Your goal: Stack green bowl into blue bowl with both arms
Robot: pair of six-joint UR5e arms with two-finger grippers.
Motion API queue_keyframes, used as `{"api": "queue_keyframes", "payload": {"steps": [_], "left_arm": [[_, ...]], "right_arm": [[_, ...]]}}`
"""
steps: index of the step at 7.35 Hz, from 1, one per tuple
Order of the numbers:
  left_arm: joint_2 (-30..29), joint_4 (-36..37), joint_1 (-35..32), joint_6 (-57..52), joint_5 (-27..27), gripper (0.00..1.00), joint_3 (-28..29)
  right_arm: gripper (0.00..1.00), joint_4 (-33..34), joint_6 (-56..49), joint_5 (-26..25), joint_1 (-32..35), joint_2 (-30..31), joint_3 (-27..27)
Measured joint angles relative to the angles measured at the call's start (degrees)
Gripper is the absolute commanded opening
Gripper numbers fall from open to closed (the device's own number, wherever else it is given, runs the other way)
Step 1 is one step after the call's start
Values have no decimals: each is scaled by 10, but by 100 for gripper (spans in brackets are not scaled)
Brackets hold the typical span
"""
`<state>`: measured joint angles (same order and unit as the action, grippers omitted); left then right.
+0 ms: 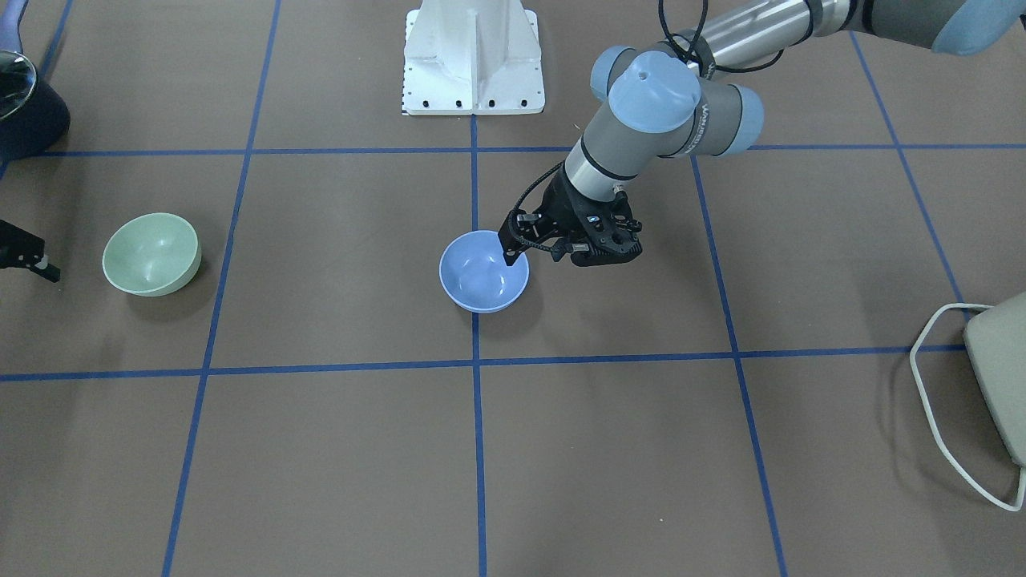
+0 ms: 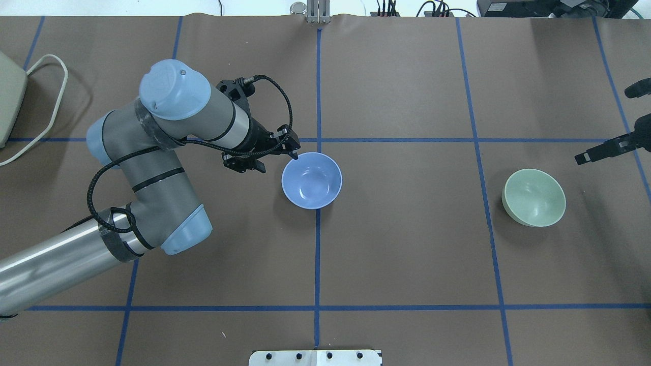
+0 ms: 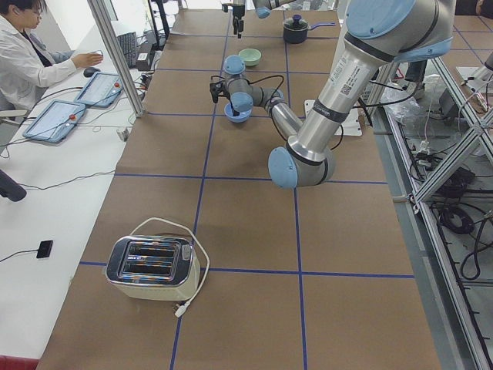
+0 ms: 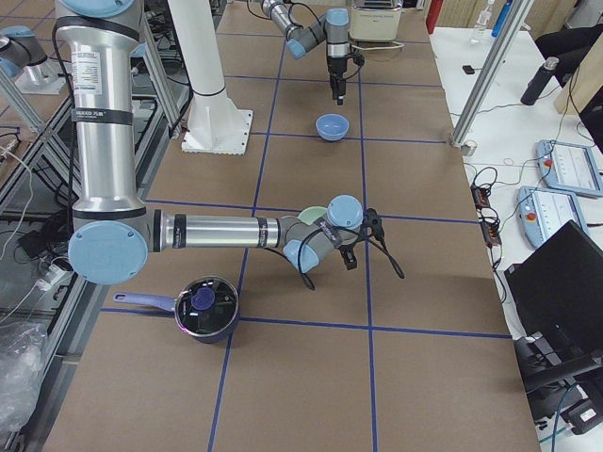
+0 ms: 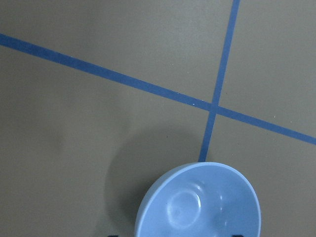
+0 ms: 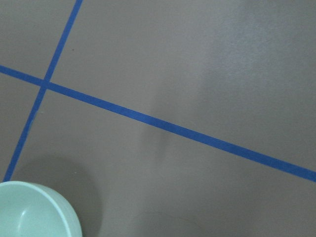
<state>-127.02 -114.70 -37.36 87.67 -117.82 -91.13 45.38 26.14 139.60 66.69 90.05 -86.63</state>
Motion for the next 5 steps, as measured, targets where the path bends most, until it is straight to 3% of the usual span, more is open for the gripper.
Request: {"api": "queue_keyframes", "payload": {"steps": [2,5], "left_arm": [[4,0,-2,0,0,81,1],[6,0,-3,0,0,81,0]], "right_arm": [[61,-57,56,-10,-36,2,2],[61,-71,71,-46,-74,5,2]]}}
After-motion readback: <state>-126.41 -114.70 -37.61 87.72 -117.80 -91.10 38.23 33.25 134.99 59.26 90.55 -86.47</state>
